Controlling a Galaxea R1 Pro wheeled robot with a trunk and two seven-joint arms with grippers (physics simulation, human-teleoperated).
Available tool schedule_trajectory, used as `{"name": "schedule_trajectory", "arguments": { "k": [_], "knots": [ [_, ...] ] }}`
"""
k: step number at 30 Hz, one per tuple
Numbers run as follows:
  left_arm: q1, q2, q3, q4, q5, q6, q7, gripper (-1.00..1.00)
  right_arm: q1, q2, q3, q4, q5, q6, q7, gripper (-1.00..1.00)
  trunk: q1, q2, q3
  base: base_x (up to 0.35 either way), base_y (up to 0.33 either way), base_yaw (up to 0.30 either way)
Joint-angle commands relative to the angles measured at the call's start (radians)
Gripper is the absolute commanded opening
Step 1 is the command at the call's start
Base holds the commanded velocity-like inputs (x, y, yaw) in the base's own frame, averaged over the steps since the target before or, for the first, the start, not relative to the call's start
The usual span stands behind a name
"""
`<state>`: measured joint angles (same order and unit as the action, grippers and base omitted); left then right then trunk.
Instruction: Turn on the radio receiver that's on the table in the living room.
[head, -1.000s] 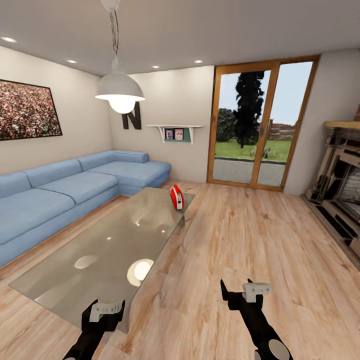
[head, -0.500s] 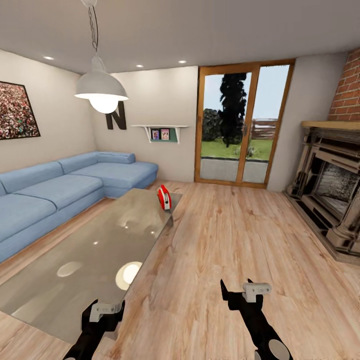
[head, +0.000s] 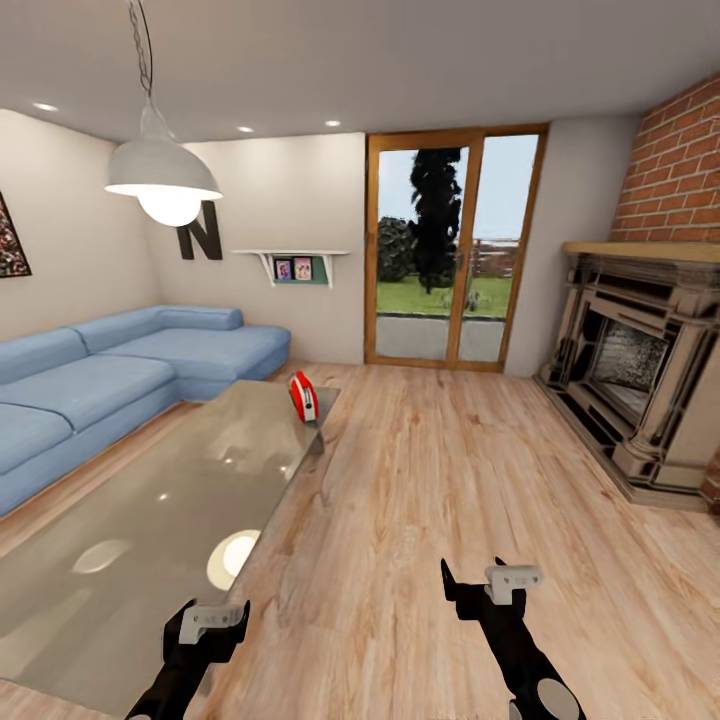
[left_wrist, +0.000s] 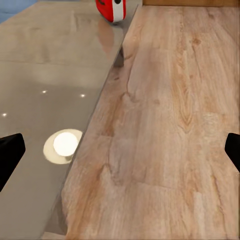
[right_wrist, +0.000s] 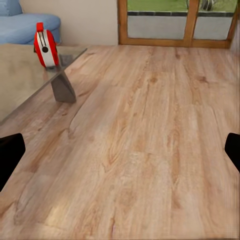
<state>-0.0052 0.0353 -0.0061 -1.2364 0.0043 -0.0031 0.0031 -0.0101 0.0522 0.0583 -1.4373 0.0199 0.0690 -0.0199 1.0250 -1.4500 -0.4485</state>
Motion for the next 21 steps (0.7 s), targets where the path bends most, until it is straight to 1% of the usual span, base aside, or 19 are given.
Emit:
{"name": "schedule_trajectory", "arguments": {
  "k": [1,21],
  "knots": [
    [0.000,0.000,0.000,0.000,0.000,0.000,0.000,1.00,0.000,0.000,0.000,0.000,0.000,0.000,0.000,1.00,0.000,0.000,0.000,0.000,0.000,-0.184],
    [0.000,0.000,0.000,0.002,0.000,0.000,0.000,1.00,0.001,0.000,0.000,0.000,0.000,0.000,0.000,1.00,0.000,0.000,0.000,0.000,0.000,-0.184]
  ]
}}
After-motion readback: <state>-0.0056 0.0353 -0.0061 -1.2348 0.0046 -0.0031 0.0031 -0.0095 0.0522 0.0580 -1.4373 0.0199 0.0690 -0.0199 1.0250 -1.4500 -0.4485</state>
